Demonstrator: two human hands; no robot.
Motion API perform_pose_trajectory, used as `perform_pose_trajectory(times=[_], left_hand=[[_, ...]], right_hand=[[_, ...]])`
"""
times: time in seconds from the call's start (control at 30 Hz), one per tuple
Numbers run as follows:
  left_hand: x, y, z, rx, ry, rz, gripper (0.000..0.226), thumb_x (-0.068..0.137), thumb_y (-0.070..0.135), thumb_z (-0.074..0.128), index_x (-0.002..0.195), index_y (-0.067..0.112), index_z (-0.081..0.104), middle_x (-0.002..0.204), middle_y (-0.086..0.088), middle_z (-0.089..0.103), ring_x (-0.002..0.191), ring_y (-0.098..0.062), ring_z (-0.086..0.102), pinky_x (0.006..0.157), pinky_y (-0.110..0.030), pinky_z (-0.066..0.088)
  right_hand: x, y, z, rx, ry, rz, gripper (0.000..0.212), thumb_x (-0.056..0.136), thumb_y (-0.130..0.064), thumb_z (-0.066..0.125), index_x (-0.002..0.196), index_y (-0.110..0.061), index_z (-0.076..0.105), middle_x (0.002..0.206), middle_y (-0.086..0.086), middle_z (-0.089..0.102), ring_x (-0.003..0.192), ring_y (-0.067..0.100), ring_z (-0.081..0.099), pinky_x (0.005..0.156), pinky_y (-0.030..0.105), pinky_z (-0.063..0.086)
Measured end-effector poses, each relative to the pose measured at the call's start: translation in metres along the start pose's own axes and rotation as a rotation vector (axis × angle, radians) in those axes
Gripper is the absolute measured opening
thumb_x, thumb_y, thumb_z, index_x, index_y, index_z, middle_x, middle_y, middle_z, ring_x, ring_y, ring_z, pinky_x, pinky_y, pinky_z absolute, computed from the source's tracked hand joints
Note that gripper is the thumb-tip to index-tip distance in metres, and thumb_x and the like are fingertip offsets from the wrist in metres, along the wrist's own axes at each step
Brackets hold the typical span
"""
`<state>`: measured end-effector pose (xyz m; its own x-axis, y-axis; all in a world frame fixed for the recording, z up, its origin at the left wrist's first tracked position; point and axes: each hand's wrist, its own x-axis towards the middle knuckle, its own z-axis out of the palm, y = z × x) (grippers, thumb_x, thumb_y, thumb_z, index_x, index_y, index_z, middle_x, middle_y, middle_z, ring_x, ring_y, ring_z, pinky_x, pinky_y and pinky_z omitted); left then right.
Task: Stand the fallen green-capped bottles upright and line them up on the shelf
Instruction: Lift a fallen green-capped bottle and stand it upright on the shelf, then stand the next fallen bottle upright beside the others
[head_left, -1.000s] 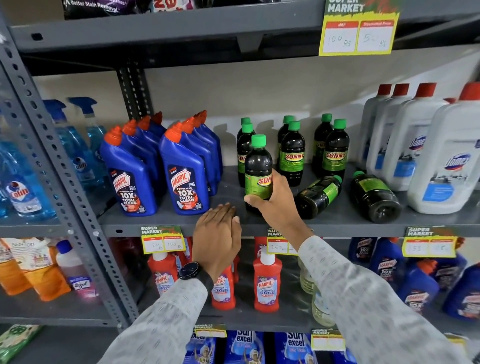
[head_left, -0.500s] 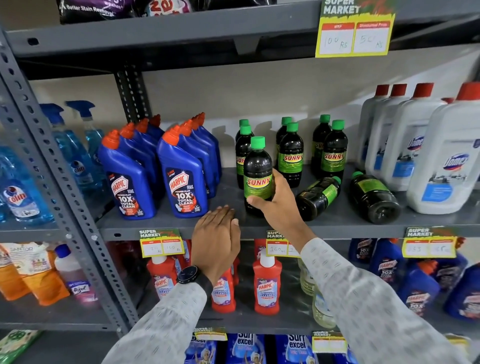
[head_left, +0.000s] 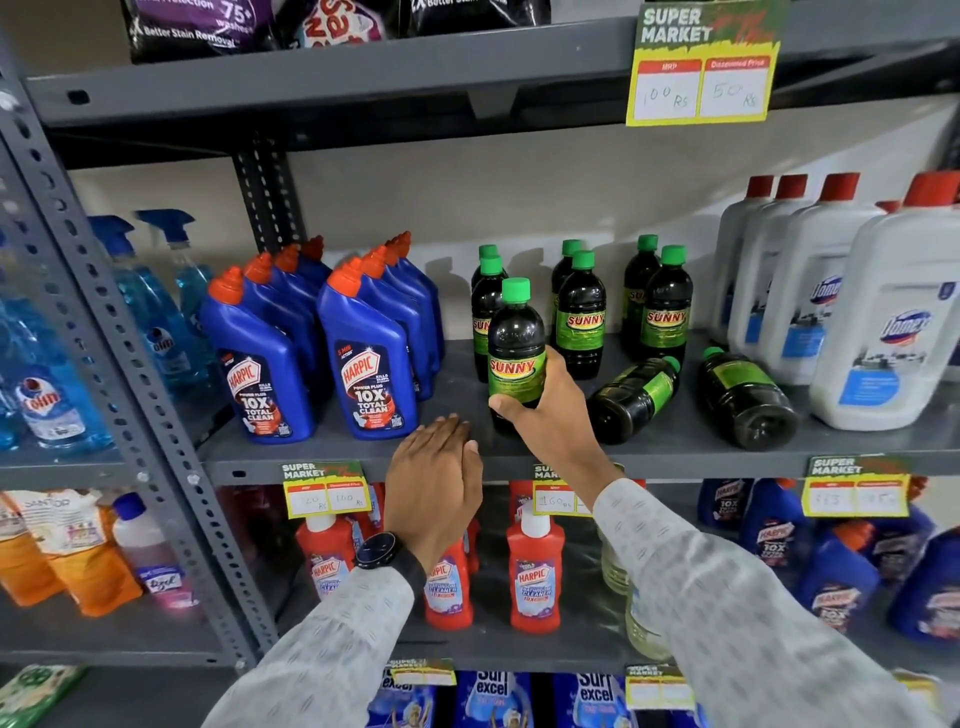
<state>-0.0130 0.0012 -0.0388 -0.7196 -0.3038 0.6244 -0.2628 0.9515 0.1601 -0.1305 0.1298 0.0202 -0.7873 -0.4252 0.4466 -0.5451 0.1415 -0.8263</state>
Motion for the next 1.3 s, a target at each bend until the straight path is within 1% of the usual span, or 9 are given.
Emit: perform_pose_trajectory(times=[0.2, 0.37, 0.53, 0.63, 0.73, 0.83, 0.97, 1.17, 1.3], left_hand=[[0.018, 0.01, -0.016, 0.009, -0.095, 0.008, 0.053, 0.104, 0.035, 0.03, 0.133, 0.006, 0.064, 0.141, -0.013, 0.064, 0.13, -0.024, 0.061, 0.112, -0.037, 0.043], [0.043, 0.019, -0.01, 0.068, -0.193, 0.104, 0.075, 0.094, 0.044, 0.008, 0.125, 0.003, 0.063, 0.127, -0.017, 0.067, 0.119, -0.029, 0.063, 0.106, -0.043, 0.047], [0.043, 0.004, 0.003, 0.142, -0.268, 0.044, 0.069, 0.097, 0.038, 0.009, 0.128, 0.003, 0.061, 0.14, -0.019, 0.06, 0.134, -0.033, 0.054, 0.118, -0.047, 0.035], [0.046, 0.002, 0.006, 0.223, -0.268, 0.103, 0.078, 0.094, 0.038, 0.001, 0.13, 0.004, 0.06, 0.14, -0.018, 0.062, 0.131, -0.033, 0.056, 0.114, -0.048, 0.036], [0.044, 0.004, 0.004, 0.235, -0.287, 0.116, 0.078, 0.094, 0.037, 0.002, 0.131, 0.002, 0.06, 0.138, -0.018, 0.063, 0.129, -0.033, 0.057, 0.112, -0.048, 0.038], [0.041, 0.003, 0.003, 0.242, -0.304, 0.123, 0.079, 0.094, 0.038, 0.0, 0.132, 0.003, 0.06, 0.139, -0.018, 0.063, 0.13, -0.033, 0.056, 0.112, -0.048, 0.038], [0.041, 0.006, -0.003, 0.169, -0.292, 0.065, 0.079, 0.093, 0.042, 0.002, 0.135, 0.004, 0.057, 0.141, -0.016, 0.061, 0.132, -0.032, 0.055, 0.112, -0.047, 0.041], [0.038, 0.009, -0.006, 0.199, -0.266, 0.076, 0.072, 0.097, 0.038, 0.007, 0.133, 0.003, 0.059, 0.139, -0.017, 0.063, 0.131, -0.029, 0.057, 0.113, -0.044, 0.039], [0.037, 0.011, -0.008, 0.163, -0.252, 0.061, 0.072, 0.096, 0.039, 0.009, 0.13, 0.003, 0.062, 0.136, -0.017, 0.065, 0.128, -0.029, 0.06, 0.113, -0.044, 0.041]], right_hand=[[-0.003, -0.019, -0.02, -0.13, 0.051, -0.054, 0.098, 0.083, -0.06, 0.074, 0.161, -0.023, 0.028, 0.154, 0.001, 0.054, 0.142, 0.019, 0.052, 0.115, 0.049, 0.046], [0.011, -0.05, -0.087, -0.438, 0.324, -0.145, 0.071, 0.098, -0.041, 0.066, 0.154, -0.005, 0.041, 0.136, 0.011, 0.06, 0.12, 0.024, 0.062, 0.101, 0.042, 0.052], [0.039, -0.024, -0.124, -0.514, 0.122, 0.348, 0.079, 0.082, -0.069, 0.067, 0.13, -0.008, 0.053, 0.118, 0.007, 0.067, 0.103, 0.033, 0.068, 0.094, 0.047, 0.057], [0.038, -0.012, -0.126, -0.45, 0.021, 0.612, 0.081, 0.078, -0.078, 0.066, 0.125, -0.013, 0.055, 0.125, 0.009, 0.062, 0.098, 0.036, 0.07, 0.075, 0.043, 0.064], [0.035, -0.017, -0.117, -0.275, -0.074, 0.78, 0.056, 0.09, -0.062, 0.069, 0.115, -0.015, 0.052, 0.112, 0.013, 0.058, 0.089, 0.036, 0.069, 0.054, 0.036, 0.059], [0.036, -0.015, -0.113, -0.129, -0.057, 0.833, 0.034, 0.093, -0.039, 0.074, 0.1, -0.011, 0.056, 0.107, 0.016, 0.061, 0.086, 0.037, 0.067, 0.051, 0.04, 0.06], [0.031, -0.017, -0.121, -0.059, -0.042, 0.834, 0.031, 0.089, -0.035, 0.079, 0.098, -0.013, 0.058, 0.114, 0.02, 0.066, 0.091, 0.038, 0.073, 0.043, 0.037, 0.059], [0.031, -0.049, -0.137, 0.02, 0.074, 0.53, 0.032, 0.089, -0.04, 0.079, 0.092, -0.019, 0.055, 0.096, 0.011, 0.067, 0.083, 0.03, 0.073, 0.068, 0.049, 0.066], [0.022, -0.049, -0.132, -0.16, 0.256, 0.185, 0.063, 0.085, -0.055, 0.075, 0.127, -0.018, 0.046, 0.114, 0.003, 0.068, 0.102, 0.029, 0.07, 0.087, 0.05, 0.061]])
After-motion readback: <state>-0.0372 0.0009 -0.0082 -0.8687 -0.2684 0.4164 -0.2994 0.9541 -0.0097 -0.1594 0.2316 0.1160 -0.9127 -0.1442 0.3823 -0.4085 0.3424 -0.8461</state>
